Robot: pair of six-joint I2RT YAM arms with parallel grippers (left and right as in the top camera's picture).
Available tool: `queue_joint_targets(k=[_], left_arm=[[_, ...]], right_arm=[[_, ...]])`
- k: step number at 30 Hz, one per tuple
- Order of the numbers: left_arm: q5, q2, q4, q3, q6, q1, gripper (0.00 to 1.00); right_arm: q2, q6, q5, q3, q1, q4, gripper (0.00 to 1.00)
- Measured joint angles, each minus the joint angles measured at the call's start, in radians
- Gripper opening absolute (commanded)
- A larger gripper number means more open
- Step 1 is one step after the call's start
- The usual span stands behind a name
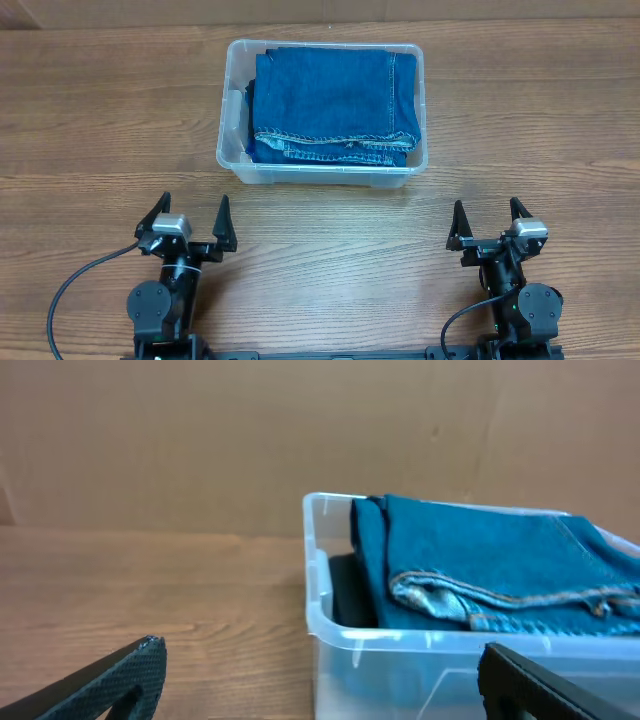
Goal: Pack container
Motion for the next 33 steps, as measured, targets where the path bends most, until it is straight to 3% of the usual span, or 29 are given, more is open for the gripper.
queue_joint_targets(k=[4,9,33], left_arm=[[-0.002,-0.115,-0.119,-0.016,0.158,-0.053,1.00],[-0.034,-0.221,-0.326,-0.018,0.214,-0.057,1.00],[-0.080,-0.265,-0.330,-0.018,0.220,-0.057,1.00]], right_arm=[[0.000,0.000,0.000,0.000,0.000,-0.001,1.00],[0.000,0.000,0.000,0.000,0.000,0.000,1.00],[0.000,0.000,0.000,0.000,0.000,0.000,1.00]])
